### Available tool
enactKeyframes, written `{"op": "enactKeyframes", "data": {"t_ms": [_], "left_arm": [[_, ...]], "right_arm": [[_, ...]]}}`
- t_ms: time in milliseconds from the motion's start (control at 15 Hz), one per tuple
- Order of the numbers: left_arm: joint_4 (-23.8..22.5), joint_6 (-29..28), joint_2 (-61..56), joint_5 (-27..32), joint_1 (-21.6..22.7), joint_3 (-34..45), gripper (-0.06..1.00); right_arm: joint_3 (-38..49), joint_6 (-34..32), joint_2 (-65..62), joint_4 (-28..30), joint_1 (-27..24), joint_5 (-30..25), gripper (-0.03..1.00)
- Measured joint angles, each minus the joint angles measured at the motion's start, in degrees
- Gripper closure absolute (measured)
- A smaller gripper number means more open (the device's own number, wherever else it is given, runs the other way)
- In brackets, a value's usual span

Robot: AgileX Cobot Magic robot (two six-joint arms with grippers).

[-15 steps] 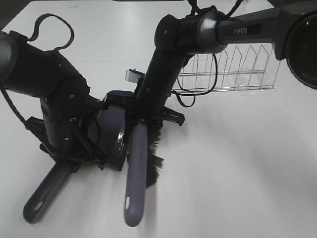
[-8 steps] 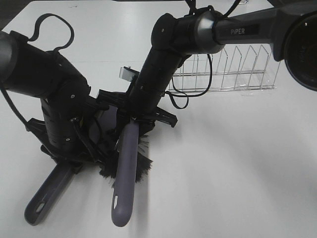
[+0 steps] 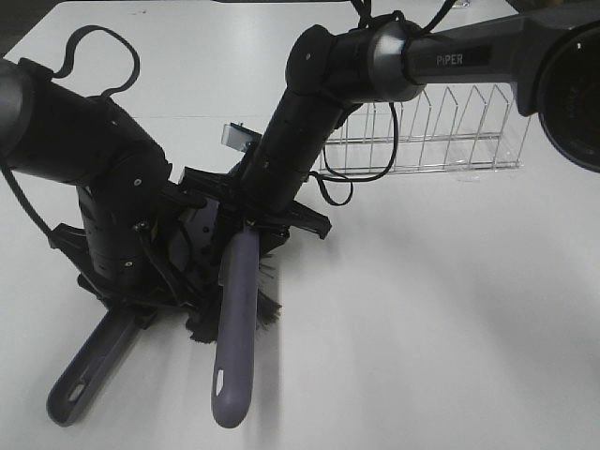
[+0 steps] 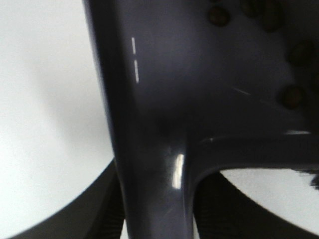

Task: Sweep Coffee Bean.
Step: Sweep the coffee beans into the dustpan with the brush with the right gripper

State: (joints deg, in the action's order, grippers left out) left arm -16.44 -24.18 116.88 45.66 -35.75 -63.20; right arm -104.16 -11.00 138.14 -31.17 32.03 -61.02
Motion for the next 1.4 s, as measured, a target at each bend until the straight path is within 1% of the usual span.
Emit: {"op": "enactKeyframes", "data": {"t_ms": [400, 800, 1000, 1200, 1400], "left_arm": [[0.2, 0.0, 0.0, -0.9, -0.2, 0.0, 0.59], [0.6, 0.2, 0.0, -1.3, -0.2, 0.0, 0.59], [0.6, 0.2, 0.0, -1.3, -0.2, 0.0, 0.59], [0.7, 0.2, 0.0, -1.5, -0.2, 0.0, 0.59], [0.7, 0.2, 0.0, -1.5, -0.2, 0.0, 0.59]], "right_arm": [[-3.6, 0.1, -0.1, 0.2, -0.9, -1.0, 0.67], [-3.7, 0.2, -0.1, 0.6, -0.9, -1.1, 0.67], [-3.7, 0.2, -0.1, 2.5, -0.9, -2.6, 0.67], [-3.7, 0.2, -1.0, 4.1, -0.9, -2.6, 0.67], [-3.7, 0.2, -3.8, 7.4, -0.9, -2.6, 0.67]]}}
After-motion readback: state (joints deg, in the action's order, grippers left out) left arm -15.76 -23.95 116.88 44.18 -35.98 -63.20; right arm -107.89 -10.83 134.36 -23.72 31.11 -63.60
